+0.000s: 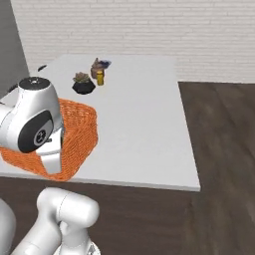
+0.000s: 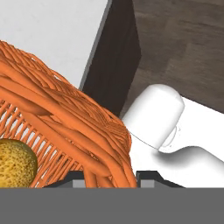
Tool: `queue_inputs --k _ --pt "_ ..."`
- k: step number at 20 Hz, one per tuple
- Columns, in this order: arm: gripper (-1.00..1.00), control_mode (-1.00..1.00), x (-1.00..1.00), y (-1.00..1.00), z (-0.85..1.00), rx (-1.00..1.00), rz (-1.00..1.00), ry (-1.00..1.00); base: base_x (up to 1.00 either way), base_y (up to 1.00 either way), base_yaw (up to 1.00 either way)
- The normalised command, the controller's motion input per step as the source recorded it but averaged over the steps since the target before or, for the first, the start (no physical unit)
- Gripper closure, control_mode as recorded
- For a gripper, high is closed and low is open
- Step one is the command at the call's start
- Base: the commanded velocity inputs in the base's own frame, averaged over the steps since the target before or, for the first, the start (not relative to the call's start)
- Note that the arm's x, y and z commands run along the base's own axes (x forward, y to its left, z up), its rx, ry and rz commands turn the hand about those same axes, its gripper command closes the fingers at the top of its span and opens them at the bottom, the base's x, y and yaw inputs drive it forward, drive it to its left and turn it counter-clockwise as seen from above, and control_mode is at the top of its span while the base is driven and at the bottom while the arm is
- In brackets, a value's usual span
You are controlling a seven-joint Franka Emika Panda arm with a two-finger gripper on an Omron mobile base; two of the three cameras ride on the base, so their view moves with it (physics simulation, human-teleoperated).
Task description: Open the cabinet, pick up the bread from the cabinet and place it in the basket. Then move the basket to the dining counter.
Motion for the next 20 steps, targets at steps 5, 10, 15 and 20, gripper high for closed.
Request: queue_inputs --k 5,10,15,20 --pt "1.0 1.0 0.0 0.0 0.0 0.0 0.0 0.0 0.47 -0.21 0.33" --pt "1.0 1.0 0.0 0.0 0.0 0.0 0.0 0.0 0.35 -0.24 0.47" --pt "1.0 1.0 0.0 0.0 0.0 0.0 0.0 0.0 0.01 -0.01 0.17" --pt "1.0 1.0 0.0 0.0 0.0 0.0 0.0 0.0 0.0 0.0 0.02"
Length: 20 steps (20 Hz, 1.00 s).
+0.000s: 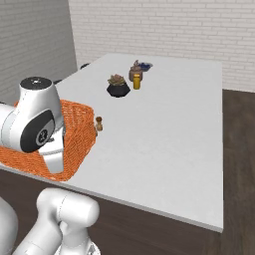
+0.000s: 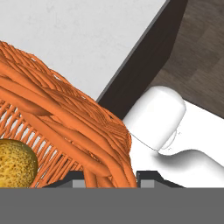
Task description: Open the cabinet, pick up the bread from the cabinet and place it in the basket. Then move the basket to the dining counter.
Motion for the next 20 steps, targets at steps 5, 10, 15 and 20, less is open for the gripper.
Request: queue_inputs --k 5,10,15,20 --pt "1.0 1.0 0.0 0.0 0.0 0.0 0.0 0.0 0.0 0.0 0.0" --pt "1.0 -1.0 0.08 0.0 0.0 0.0 0.03 0.0 0.01 0.0 0.01" --pt "1.0 -1.0 0.37 -0.1 0.0 0.0 0.07 0.0 0.0 0.0 0.0" --pt "1.0 -1.0 0.93 -0.36 -0.1 0.0 0.02 0.0 0.0 0.0 0.0"
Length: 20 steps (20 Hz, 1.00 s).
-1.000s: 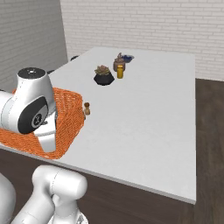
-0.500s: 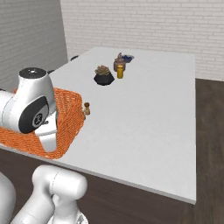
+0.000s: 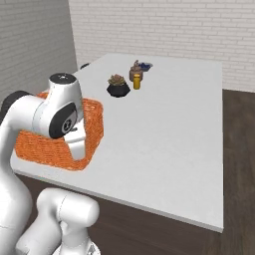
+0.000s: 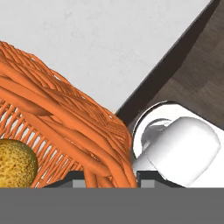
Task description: Open the cabinet, pick up the bread from the cabinet and place it in the basket. Then move the basket to the dining counter.
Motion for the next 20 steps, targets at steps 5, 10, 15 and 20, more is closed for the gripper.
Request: queue_inputs --k 5,10,15,20 --pt "1.0 -1.0 1.0 -0.42 -0.17 0.0 0.0 0.0 0.0 0.0 0.0" --pt "1.0 -1.0 0.99 -0.42 -0.32 0.0 0.0 0.0 0.0 0.0 0.0" --pt "1.0 -1.0 0.87 -0.37 -0.43 0.0 0.0 0.0 0.0 0.0 0.0" --pt "1.0 -1.0 0.7 -0.33 -0.44 0.0 0.0 0.0 0.0 0.0 0.0"
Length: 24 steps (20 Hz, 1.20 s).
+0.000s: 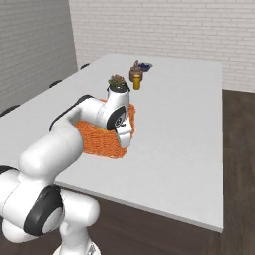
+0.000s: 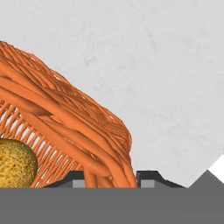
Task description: Open the cabinet, pick up the bread from the cabinet and place it in the basket. Then move the basket to the dining counter.
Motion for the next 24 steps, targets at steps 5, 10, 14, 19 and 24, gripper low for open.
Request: queue_inputs --k 5,10,14,19,24 --pt "1.0 -1.0 0.46 -0.16 -0.49 0.0 0.0 0.0 0.0 0.0 0.0" --pt "1.0 -1.0 0.22 -0.03 -0.51 -0.01 0.0 0.0 0.0 0.0 0.0" --pt "1.0 -1.0 0.04 0.0 -0.4 0.0 0.0 -0.01 0.0 0.0 0.0" --pt "1.0 -1.0 0.0 -0.01 -0.3 0.0 0.01 -0.02 0.0 0.0 0.0" --pt "1.0 -1.0 0.0 -0.24 -0.14 0.0 0.0 -0.09 0.0 0.0 0.0"
